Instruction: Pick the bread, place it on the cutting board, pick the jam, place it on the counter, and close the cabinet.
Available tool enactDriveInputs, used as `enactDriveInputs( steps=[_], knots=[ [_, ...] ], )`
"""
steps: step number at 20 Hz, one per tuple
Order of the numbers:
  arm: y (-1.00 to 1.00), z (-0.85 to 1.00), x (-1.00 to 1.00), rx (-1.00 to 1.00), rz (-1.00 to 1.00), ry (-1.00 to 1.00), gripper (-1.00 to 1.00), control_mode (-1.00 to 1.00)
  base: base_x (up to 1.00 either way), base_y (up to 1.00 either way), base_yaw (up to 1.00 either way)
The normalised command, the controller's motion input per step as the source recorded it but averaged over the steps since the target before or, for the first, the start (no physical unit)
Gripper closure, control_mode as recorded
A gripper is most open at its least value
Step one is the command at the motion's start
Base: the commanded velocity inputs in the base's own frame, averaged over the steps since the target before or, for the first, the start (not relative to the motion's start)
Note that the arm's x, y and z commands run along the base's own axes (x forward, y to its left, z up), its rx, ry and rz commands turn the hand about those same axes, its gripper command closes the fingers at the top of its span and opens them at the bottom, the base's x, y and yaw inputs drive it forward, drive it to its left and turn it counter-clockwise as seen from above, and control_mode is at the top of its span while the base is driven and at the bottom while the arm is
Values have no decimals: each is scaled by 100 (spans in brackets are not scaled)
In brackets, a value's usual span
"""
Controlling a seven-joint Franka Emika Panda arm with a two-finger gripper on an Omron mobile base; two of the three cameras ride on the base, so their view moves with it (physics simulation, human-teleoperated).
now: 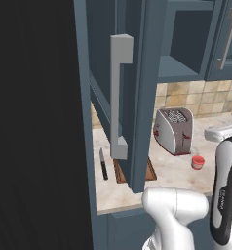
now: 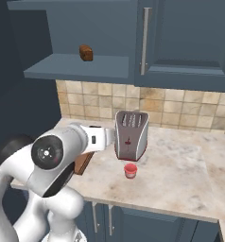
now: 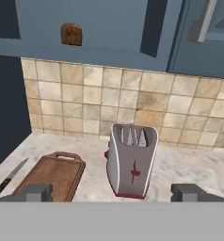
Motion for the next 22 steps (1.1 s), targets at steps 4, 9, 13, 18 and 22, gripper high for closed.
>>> enactDriveInputs(
  steps=[4, 9, 13, 18, 22],
  knots=[
    [33, 25, -23, 0, 1, 0, -100, -100, 0, 0, 0],
    [35, 22, -22, 0, 0, 0, -100, -100, 0, 0, 0],
    [36, 22, -28, 0, 0, 0, -100, -100, 0, 0, 0],
    [24, 24, -32, 0, 0, 0, -100, -100, 0, 0, 0],
    [12, 29, -31, 0, 0, 0, -100, -100, 0, 0, 0]
  ],
)
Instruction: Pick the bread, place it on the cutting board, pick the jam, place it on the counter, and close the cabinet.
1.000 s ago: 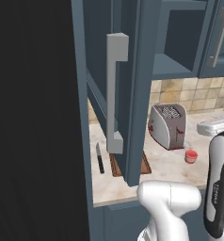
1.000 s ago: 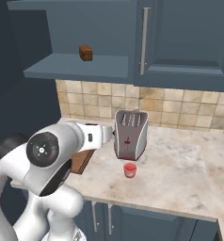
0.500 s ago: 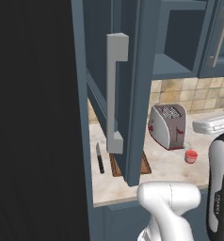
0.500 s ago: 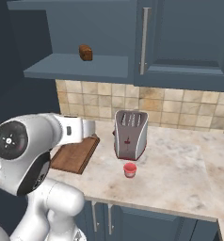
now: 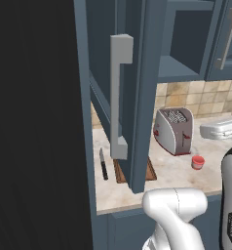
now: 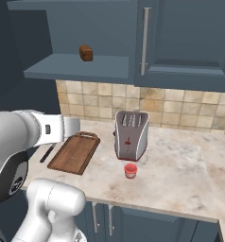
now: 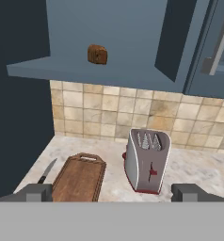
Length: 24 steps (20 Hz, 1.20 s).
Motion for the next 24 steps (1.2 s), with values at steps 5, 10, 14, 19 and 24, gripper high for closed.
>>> enactDriveInputs(
  steps=[5, 10, 14, 19, 24],
  knots=[
    [10, 35, -26, 1, 0, 0, -100, -100, 0, 0, 0],
    [13, 25, -22, 0, 0, 0, -100, -100, 0, 0, 0],
    [15, 25, -10, 0, 0, 0, -100, -100, 0, 0, 0],
    [10, 30, 1, 0, 0, 0, -100, -100, 0, 0, 0],
    [12, 31, 10, 0, 0, 0, -100, -100, 0, 0, 0]
  ],
)
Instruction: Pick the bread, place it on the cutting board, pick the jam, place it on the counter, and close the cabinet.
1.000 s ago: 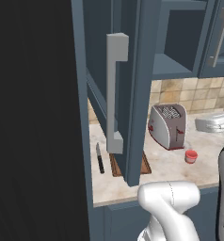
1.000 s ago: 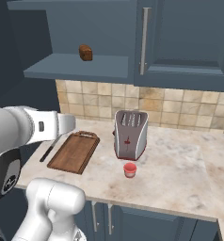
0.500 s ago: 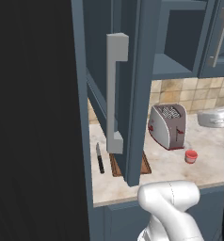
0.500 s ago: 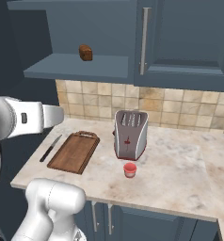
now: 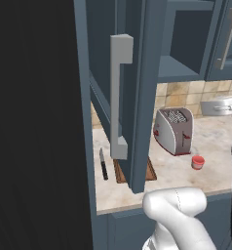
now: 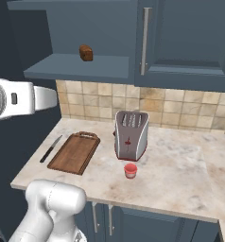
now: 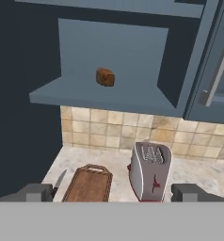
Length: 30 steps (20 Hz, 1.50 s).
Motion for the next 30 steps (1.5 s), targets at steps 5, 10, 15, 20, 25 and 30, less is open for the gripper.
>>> enactDriveInputs(
  steps=[5, 10, 15, 20, 25, 30],
  knots=[
    [12, 31, 5, 1, 0, 3, -100, -100, 0, 0, 0],
    [17, 32, 8, 2, 0, 6, -100, -100, 0, 0, 0],
    [9, 8, 11, 1, 0, 2, -100, -100, 0, 0, 0],
    [0, 0, 15, 0, 0, 0, -100, -100, 0, 0, 0],
    [4, -4, 23, 0, 0, -1, -100, -100, 0, 0, 0],
    [2, -8, 28, 0, 0, -2, -100, -100, 0, 0, 0]
  ],
)
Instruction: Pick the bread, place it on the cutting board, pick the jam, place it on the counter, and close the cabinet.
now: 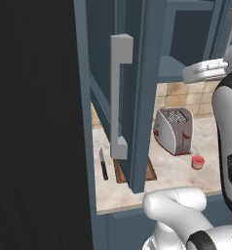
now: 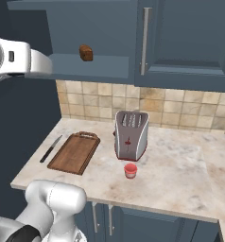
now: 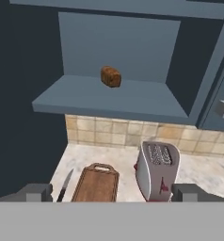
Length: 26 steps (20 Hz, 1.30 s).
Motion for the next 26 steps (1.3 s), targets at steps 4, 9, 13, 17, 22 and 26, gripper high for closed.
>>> enactDriveInputs(
  steps=[4, 9, 13, 17, 22, 26],
  knots=[
    [0, -11, 30, 0, 0, 0, -100, -100, 0, 0, 0],
    [0, -15, 14, 0, 0, 0, -100, -100, 0, 0, 0],
    [0, -15, 14, 0, 0, -1, -100, -100, 0, 0, 0],
    [0, -1, 20, 0, 0, 0, -100, -100, 0, 0, 0],
    [4, 0, 29, 0, 0, 0, -100, -100, 0, 0, 0],
    [4, 0, 27, 0, 0, 0, -100, -100, 0, 0, 0]
  ],
)
